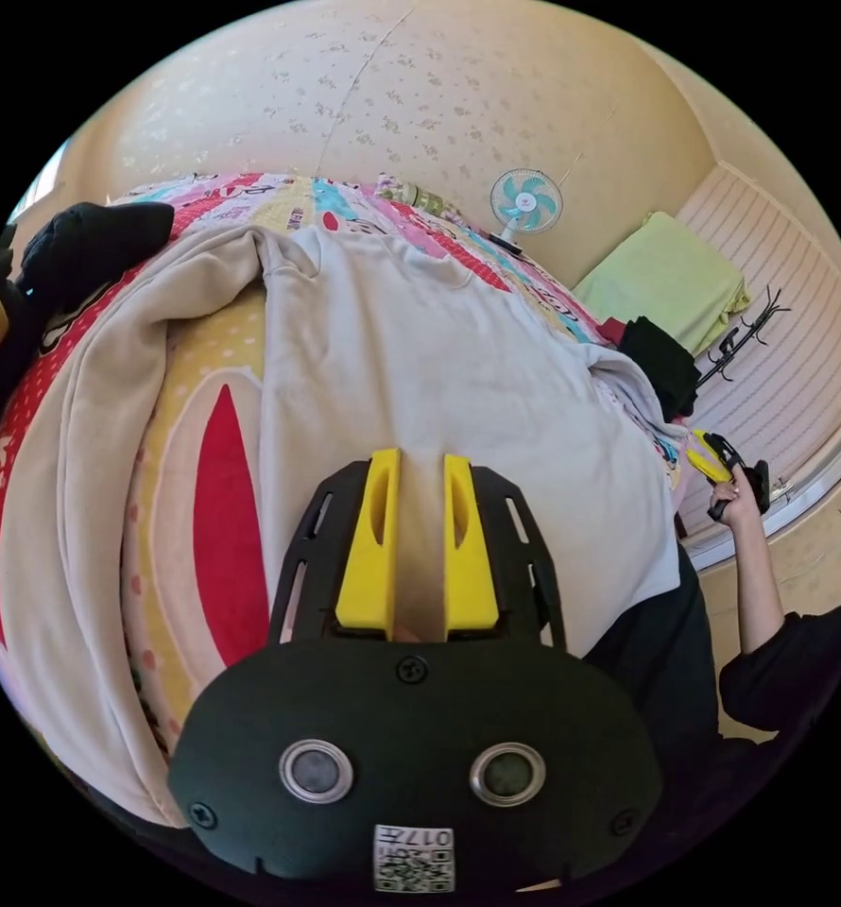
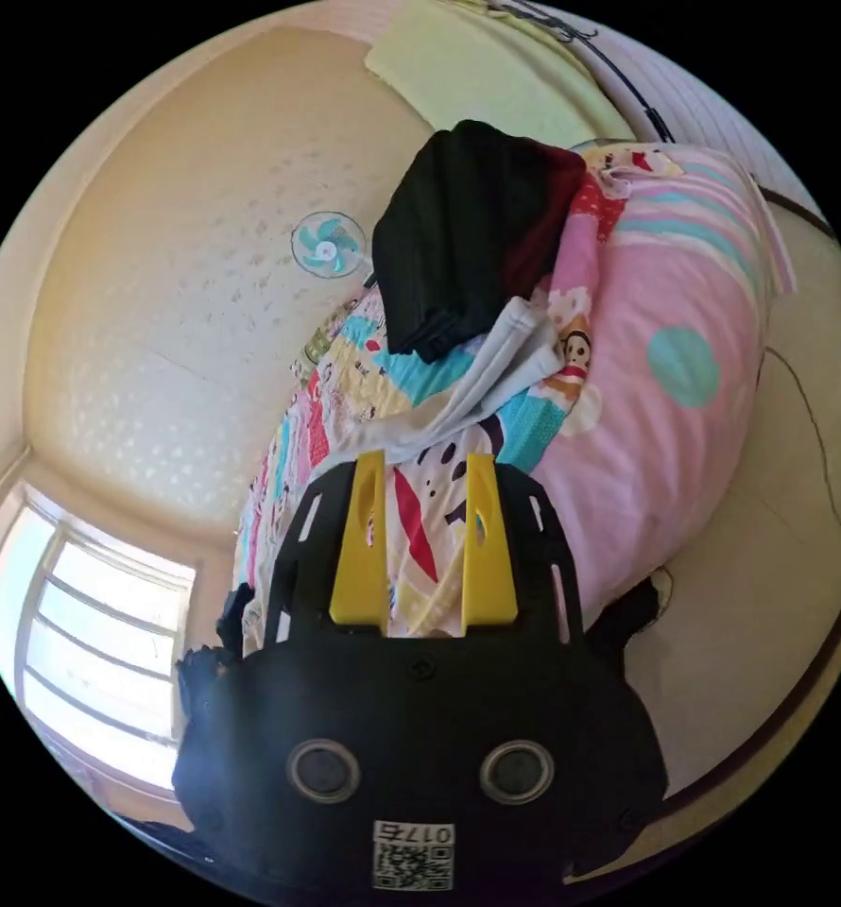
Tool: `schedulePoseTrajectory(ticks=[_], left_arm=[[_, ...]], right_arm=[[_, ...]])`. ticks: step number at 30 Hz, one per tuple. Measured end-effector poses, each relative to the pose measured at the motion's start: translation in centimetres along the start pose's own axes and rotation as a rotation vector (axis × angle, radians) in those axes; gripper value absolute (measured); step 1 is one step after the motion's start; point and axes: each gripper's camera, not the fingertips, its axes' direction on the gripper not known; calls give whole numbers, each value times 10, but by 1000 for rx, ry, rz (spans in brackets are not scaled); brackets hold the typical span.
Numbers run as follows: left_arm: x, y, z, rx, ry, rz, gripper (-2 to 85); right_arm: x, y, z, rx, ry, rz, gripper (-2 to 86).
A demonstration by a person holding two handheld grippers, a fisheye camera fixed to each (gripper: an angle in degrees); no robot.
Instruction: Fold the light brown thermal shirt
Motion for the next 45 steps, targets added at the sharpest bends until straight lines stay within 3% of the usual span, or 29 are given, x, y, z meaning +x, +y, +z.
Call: schedulePoseTrajectory(ticks=[2,7,12,14,19,21,24,27,34,41,45], left_arm=[[-8,0,0,4,25,-19,70],[-26,1,-1,14,89,-60,63],[-38,1,-2,17,108,-70,58],[-42,1,-2,20,122,-74,56],[-60,2,-2,28,192,-99,52],[-70,3,-2,34,236,-115,50],[-75,3,-2,41,253,-118,47],[-79,3,-3,44,261,-118,45],[-88,2,-2,44,280,-124,42],[-94,1,-2,45,285,-127,41],[-98,0,-1,46,295,-131,40]], right_arm=[[3,-23,-2,-1,-40,64,134],[13,-81,18,-28,186,154,140],[10,-114,5,-41,193,125,70],[-7,-125,-14,-11,147,87,54],[-76,-143,-72,68,-109,-302,46],[-65,-145,-80,79,-64,-238,50],[3,-144,-76,57,130,46,69],[63,-122,-71,52,13,232,100],[84,-107,-48,145,-227,298,101],[82,-110,-61,256,-10,286,85],[93,-126,-41,105,-31,170,101]])
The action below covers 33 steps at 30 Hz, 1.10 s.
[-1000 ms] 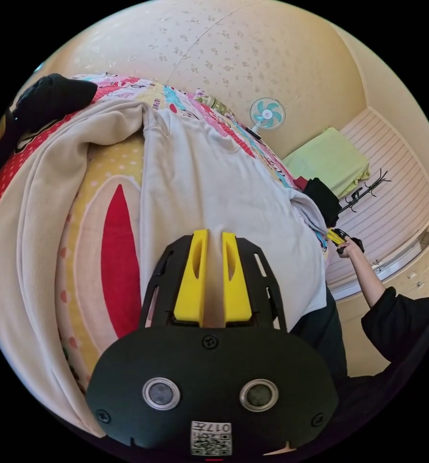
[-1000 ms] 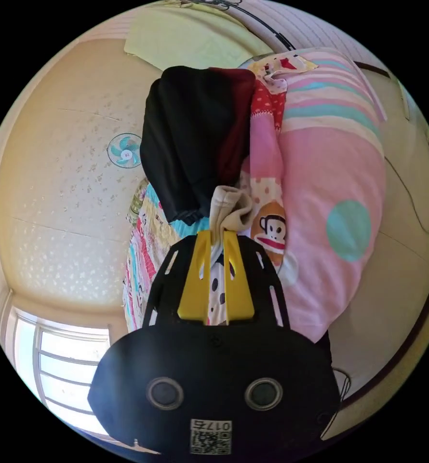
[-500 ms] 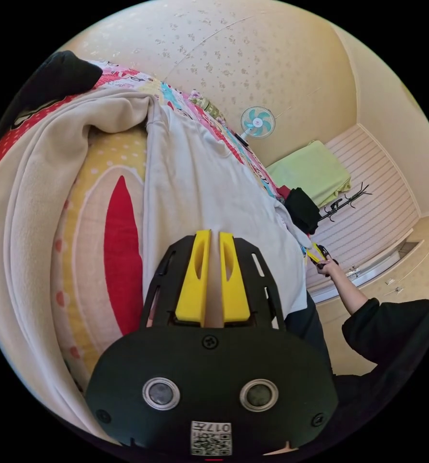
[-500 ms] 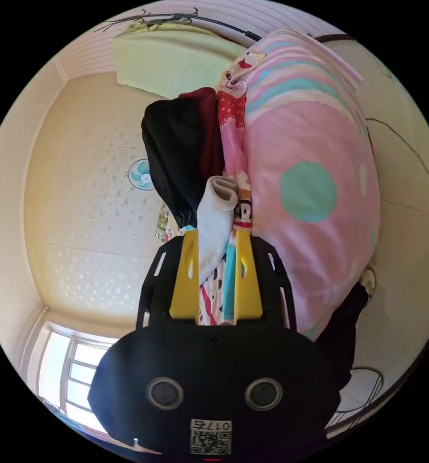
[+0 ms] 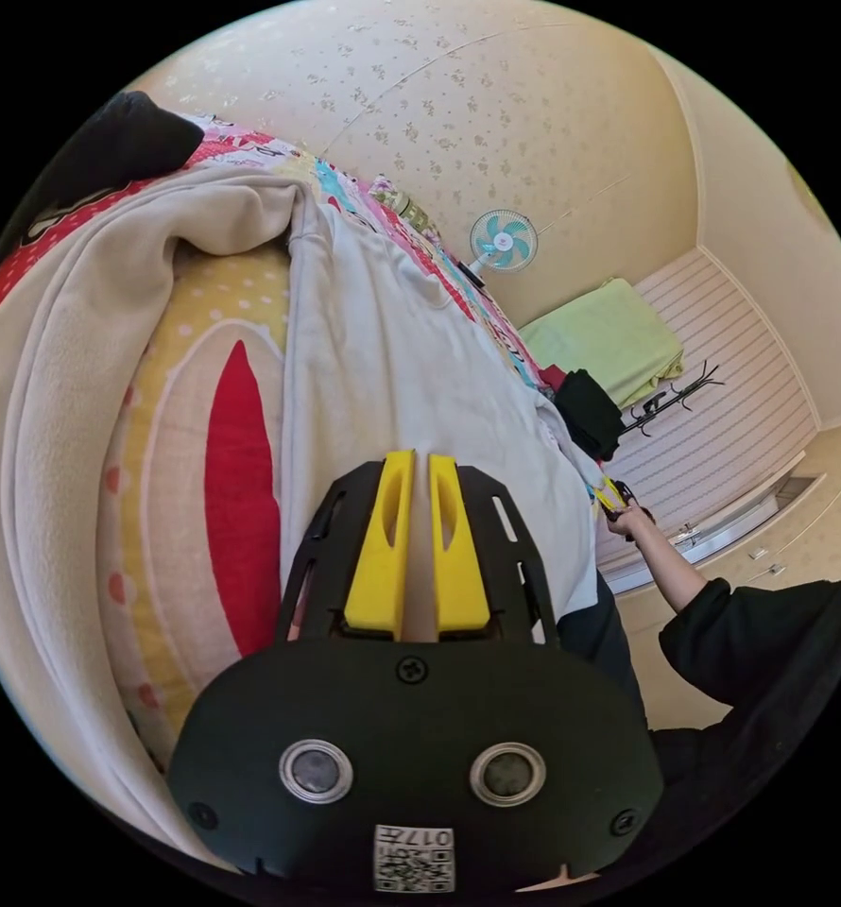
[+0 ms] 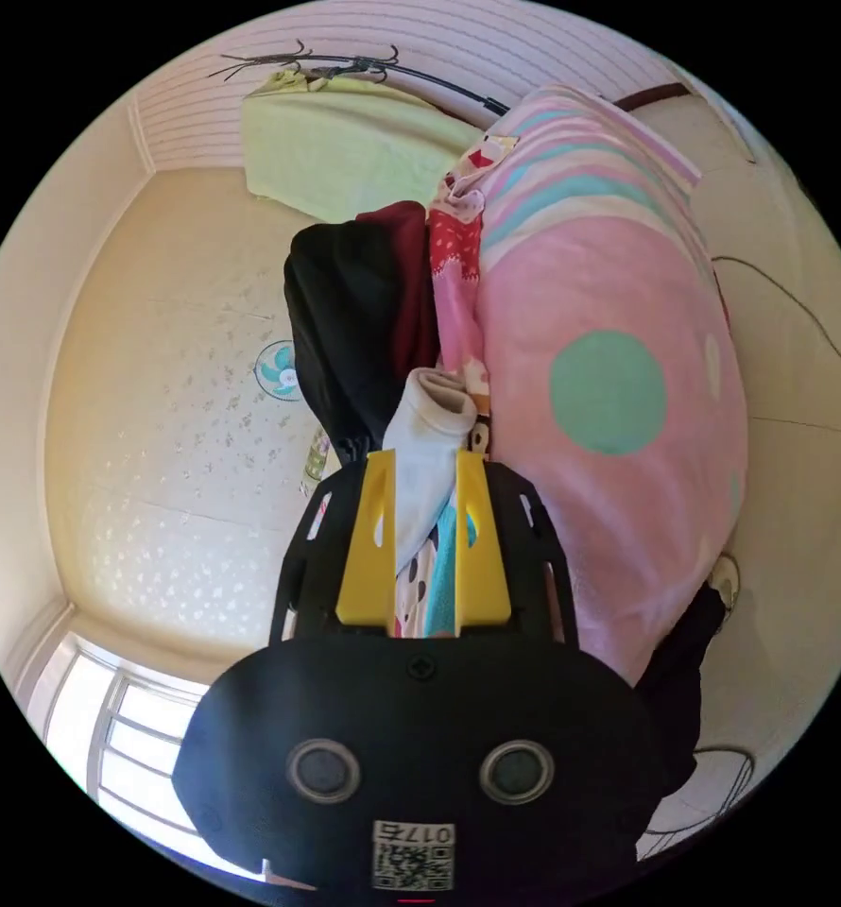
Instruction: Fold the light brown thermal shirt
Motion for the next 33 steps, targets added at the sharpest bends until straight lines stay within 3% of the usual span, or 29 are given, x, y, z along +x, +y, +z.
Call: schedulePoseTrajectory(ticks=[10,15,17,20,22,25,29,33], left_arm=[[-5,-3,-2,3,16,-3,40],[-7,-5,-2,4,22,-5,40],[-7,-5,-2,4,23,-6,40],[-9,-6,-1,8,34,-9,38],[-10,-7,-1,7,40,-12,38],[-10,-8,-1,7,43,-13,36],[-11,-9,-3,12,64,-18,36],[-12,-9,-3,20,93,-22,36]], right_arm=[[28,25,19,25,-71,49,98],[-3,30,47,-4,116,43,68],[-42,42,51,47,24,-63,50],[-148,79,83,13,-65,-388,41],[-248,142,134,-115,-118,-675,39],[-326,245,205,-305,-296,-840,41],[-338,386,299,-577,-374,-913,57],[-262,537,386,-965,-177,-997,109]])
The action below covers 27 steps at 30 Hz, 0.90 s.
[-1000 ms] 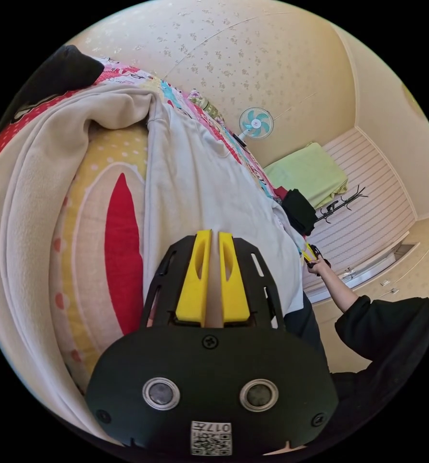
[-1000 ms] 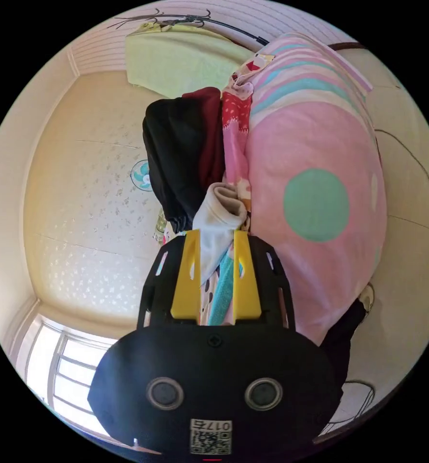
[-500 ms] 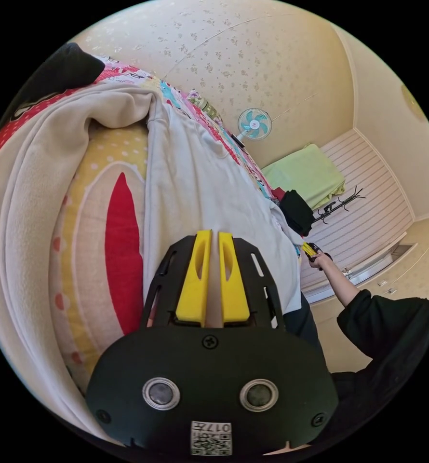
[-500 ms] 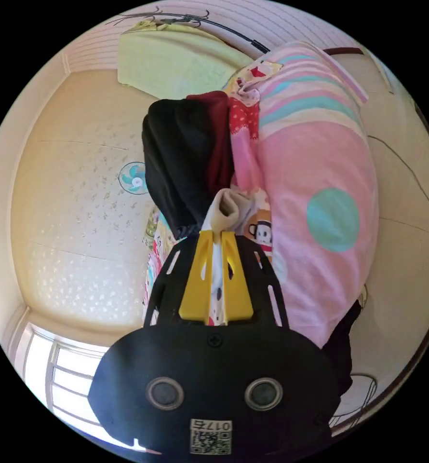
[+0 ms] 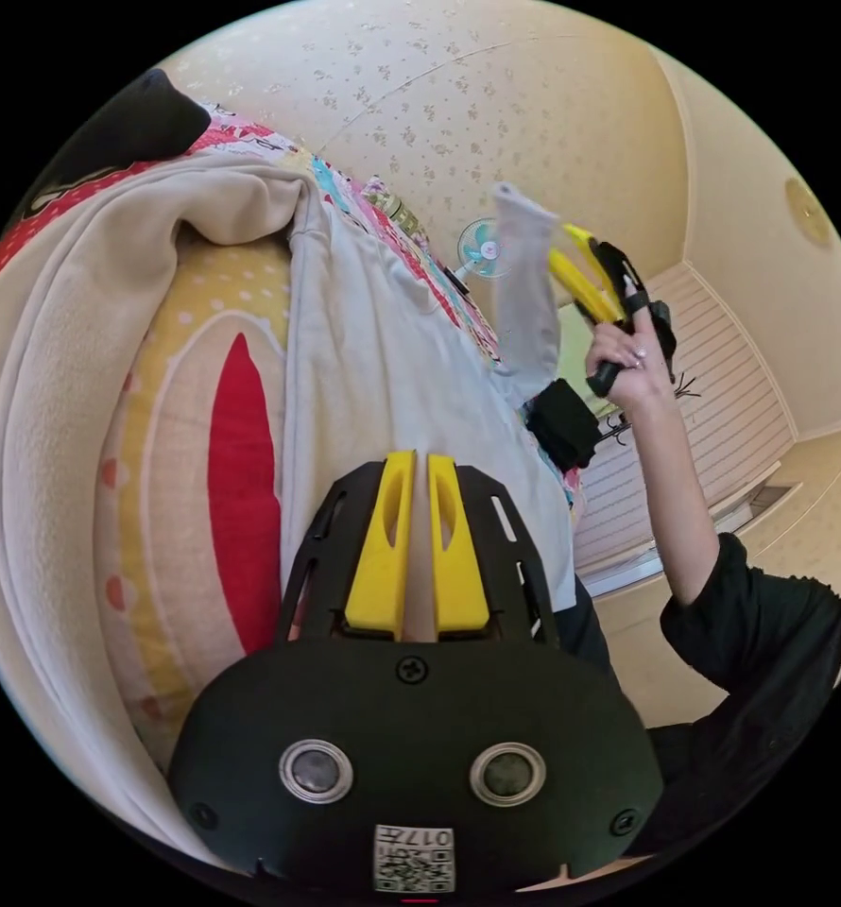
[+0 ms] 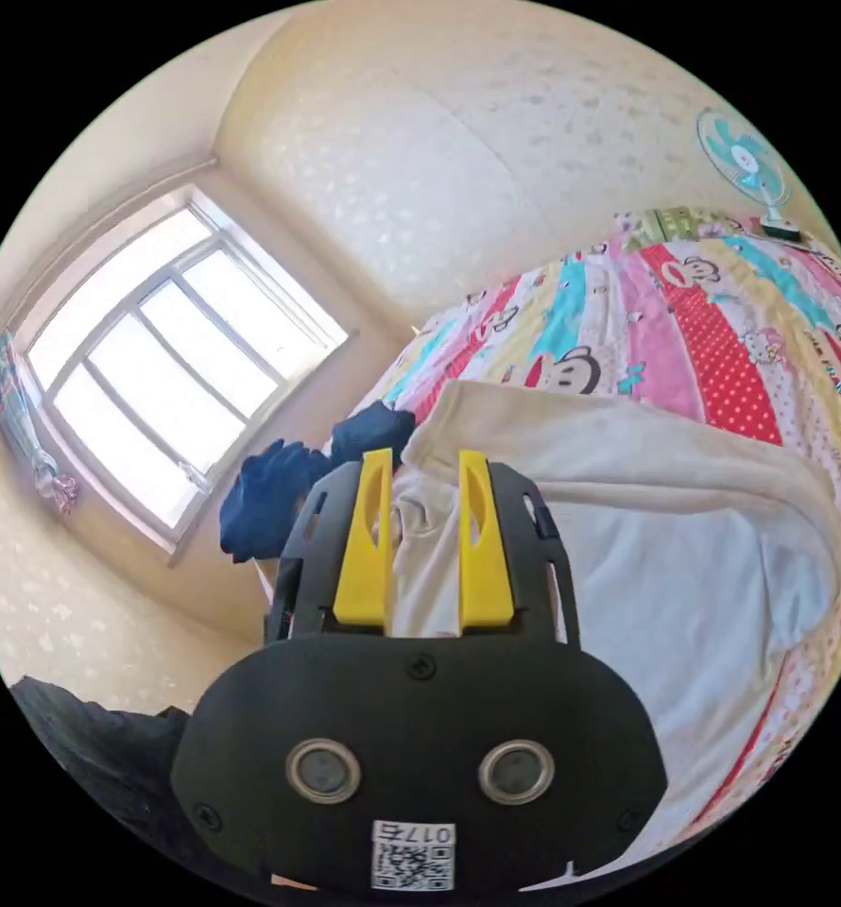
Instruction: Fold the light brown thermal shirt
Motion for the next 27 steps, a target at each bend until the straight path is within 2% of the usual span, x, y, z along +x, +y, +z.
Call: schedulePoseTrajectory(ticks=[2,4,6,8,11,13,15,17,18,20,22,27], left_arm=[[-1,0,0,2,12,-2,34],[-1,-1,1,3,25,-1,31],[-2,-2,2,4,42,-2,23],[-3,-3,3,3,62,-10,18],[-1,-3,5,4,69,-11,15],[1,-4,7,4,68,-10,13],[5,-4,9,4,64,-10,10],[8,-4,11,3,64,-12,9],[10,-4,13,2,61,-14,8],[14,-5,16,0,57,-16,7],[18,-5,18,-1,51,-17,7],[43,-3,30,-6,-39,-23,11]], right_arm=[[9,32,53,-150,45,18,116],[22,63,53,-30,-17,27,114],[39,67,38,-11,-78,114,115],[45,67,17,16,-43,101,121],[50,71,-30,182,245,37,123],[59,75,-54,352,537,9,121],[81,76,-53,448,687,53,118],[125,65,-22,248,647,165,114],[145,55,1,63,570,215,110],[129,51,7,2,637,170,102],[107,55,29,-139,773,103,92],[99,92,51,7,858,27,84]])
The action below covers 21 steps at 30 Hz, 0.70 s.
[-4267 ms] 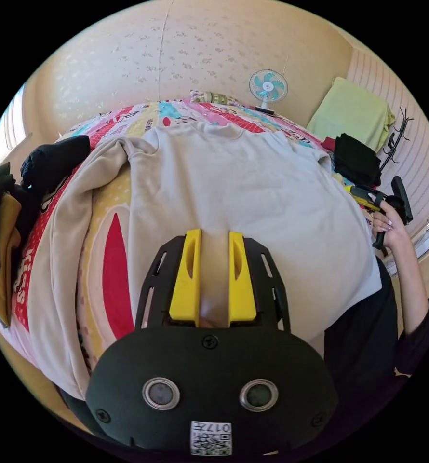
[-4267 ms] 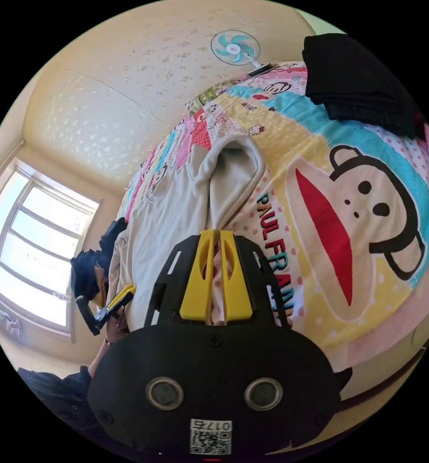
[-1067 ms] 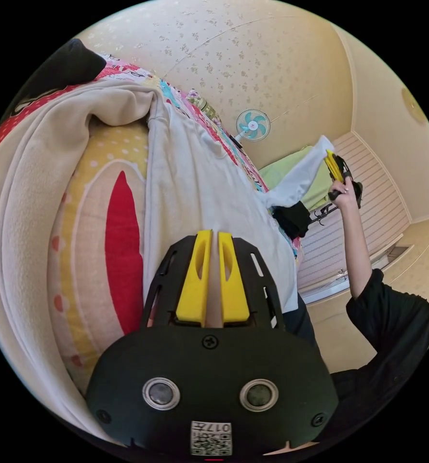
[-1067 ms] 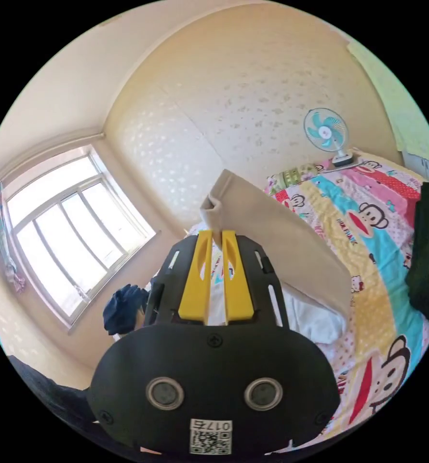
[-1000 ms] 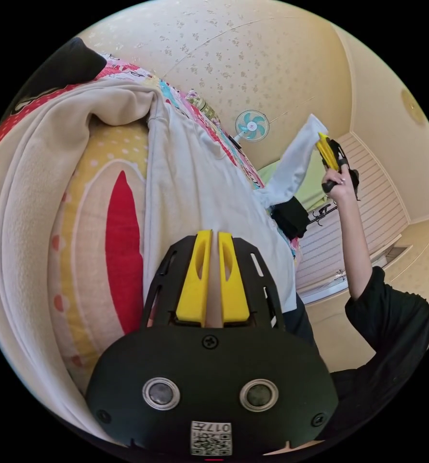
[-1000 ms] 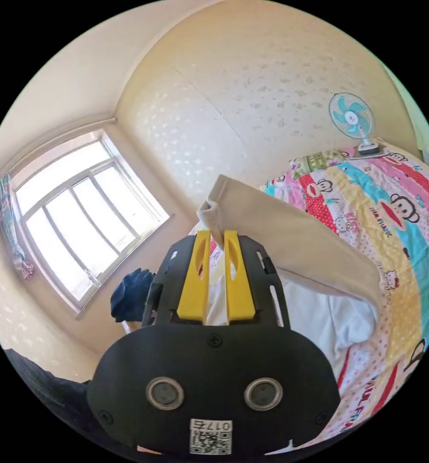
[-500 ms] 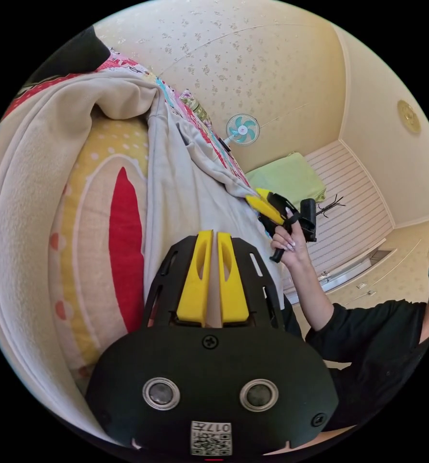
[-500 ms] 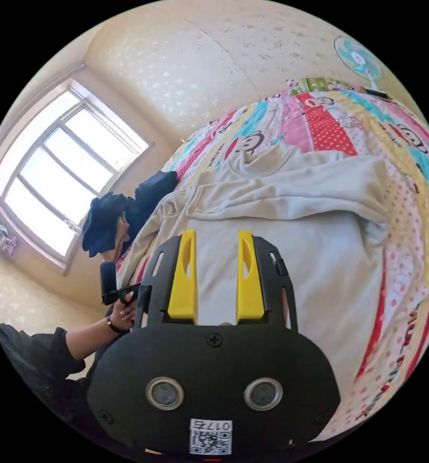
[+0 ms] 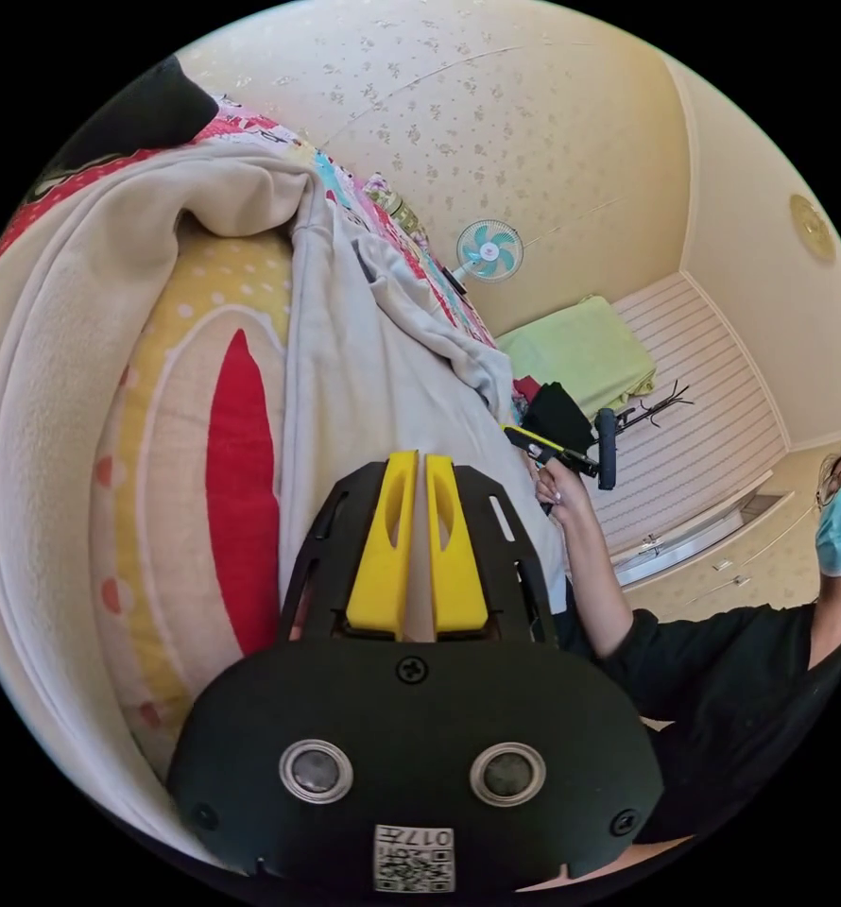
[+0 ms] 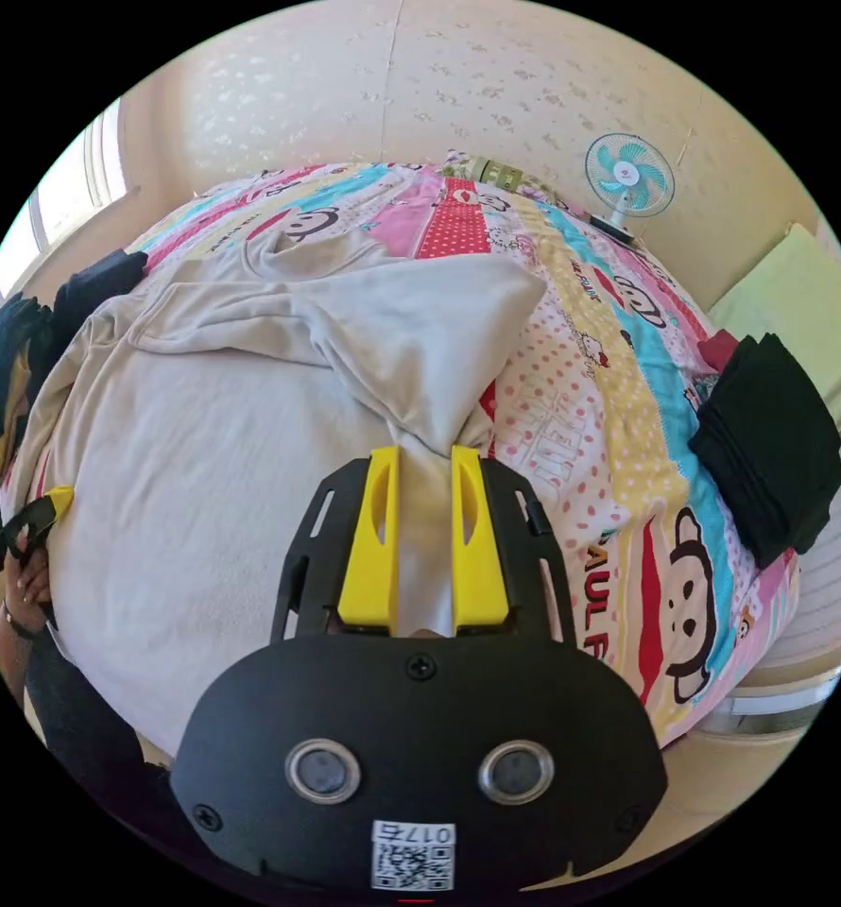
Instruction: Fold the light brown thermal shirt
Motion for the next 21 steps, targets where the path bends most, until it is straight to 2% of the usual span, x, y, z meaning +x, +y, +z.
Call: schedulePoseTrajectory(ticks=[3,5,8,10,13,15,18,21], left_arm=[[27,-11,8,-62,-111,-3,25],[46,-30,11,-76,-121,13,40],[82,-81,6,40,-66,133,63],[97,-117,6,113,-142,153,79],[101,-164,35,114,-290,152,99],[98,-182,77,-6,-413,188,100],[93,-172,130,-140,-715,207,99],[116,-161,144,-119,-828,296,81]], right_arm=[[0,-5,12,-19,-17,-13,78],[4,-6,15,-17,-30,-6,76],[15,-9,22,-20,-69,11,75],[28,-11,26,-20,-114,35,75],[47,-13,31,-19,-173,63,75],[59,-13,33,-13,-210,82,75],[83,-13,37,-5,-282,115,75],[110,-13,40,-1,-365,157,72]])
